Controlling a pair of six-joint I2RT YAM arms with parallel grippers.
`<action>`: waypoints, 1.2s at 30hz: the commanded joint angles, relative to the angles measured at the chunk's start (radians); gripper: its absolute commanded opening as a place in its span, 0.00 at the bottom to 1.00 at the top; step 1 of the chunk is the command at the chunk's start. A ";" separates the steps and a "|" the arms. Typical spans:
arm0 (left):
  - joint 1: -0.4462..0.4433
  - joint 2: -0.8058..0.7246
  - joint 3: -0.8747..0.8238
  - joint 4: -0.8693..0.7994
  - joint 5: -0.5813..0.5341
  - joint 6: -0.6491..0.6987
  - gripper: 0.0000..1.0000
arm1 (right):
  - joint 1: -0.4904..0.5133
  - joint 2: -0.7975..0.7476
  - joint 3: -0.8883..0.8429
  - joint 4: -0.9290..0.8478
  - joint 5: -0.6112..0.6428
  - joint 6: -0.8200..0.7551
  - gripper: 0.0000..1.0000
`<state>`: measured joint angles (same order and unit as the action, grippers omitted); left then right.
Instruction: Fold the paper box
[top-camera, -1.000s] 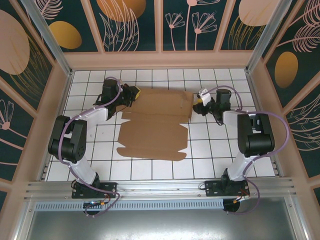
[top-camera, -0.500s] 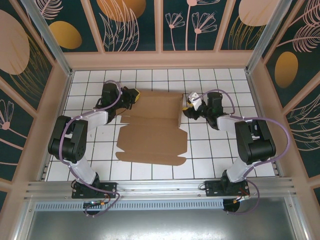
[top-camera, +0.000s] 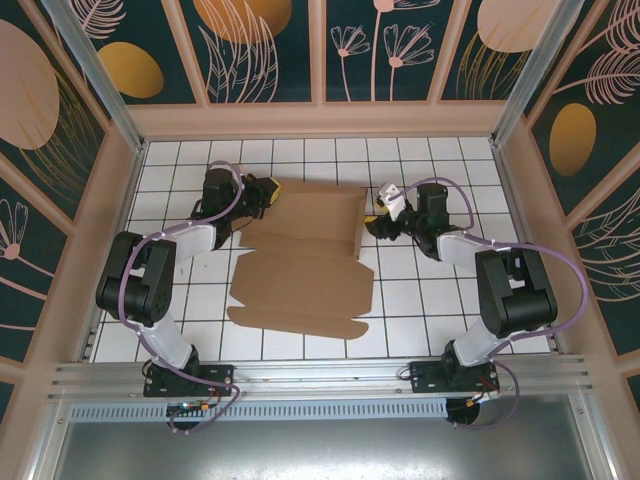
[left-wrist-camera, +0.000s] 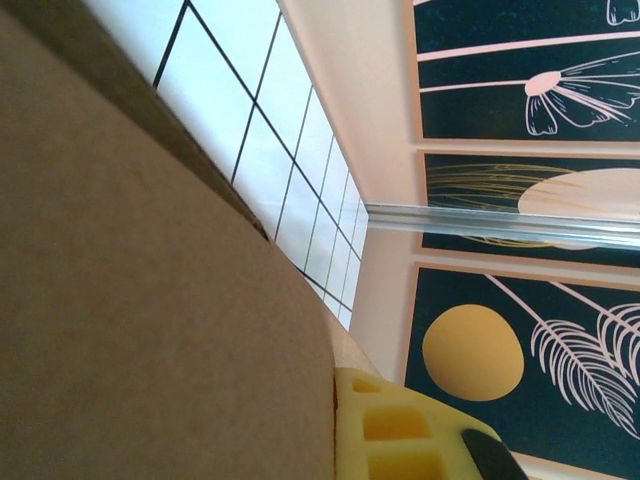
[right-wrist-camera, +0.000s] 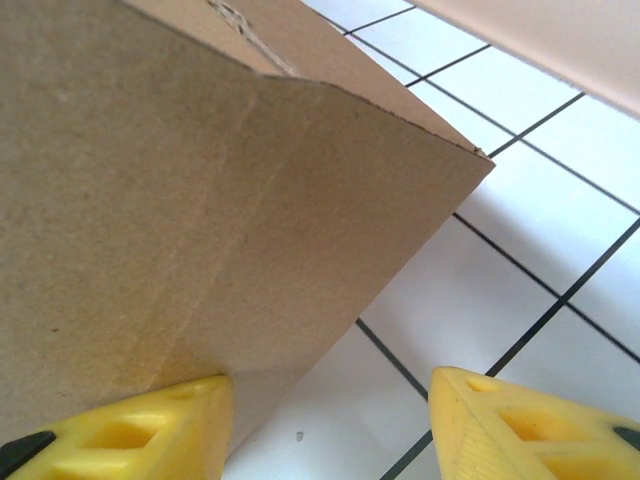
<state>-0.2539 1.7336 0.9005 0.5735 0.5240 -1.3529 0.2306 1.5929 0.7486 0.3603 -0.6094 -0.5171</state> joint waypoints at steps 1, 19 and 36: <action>-0.010 -0.014 -0.017 0.033 -0.004 0.046 0.00 | 0.019 -0.046 0.024 0.001 -0.136 0.031 0.56; -0.010 0.019 0.002 0.045 -0.023 0.049 0.00 | -0.013 -0.094 0.010 0.010 -0.221 0.132 0.56; -0.010 0.027 0.029 0.047 -0.013 0.051 0.00 | -0.036 -0.034 0.039 -0.001 -0.225 0.174 0.50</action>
<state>-0.2562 1.7462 0.9100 0.6022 0.5171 -1.3457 0.1848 1.5364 0.7509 0.3584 -0.8135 -0.3470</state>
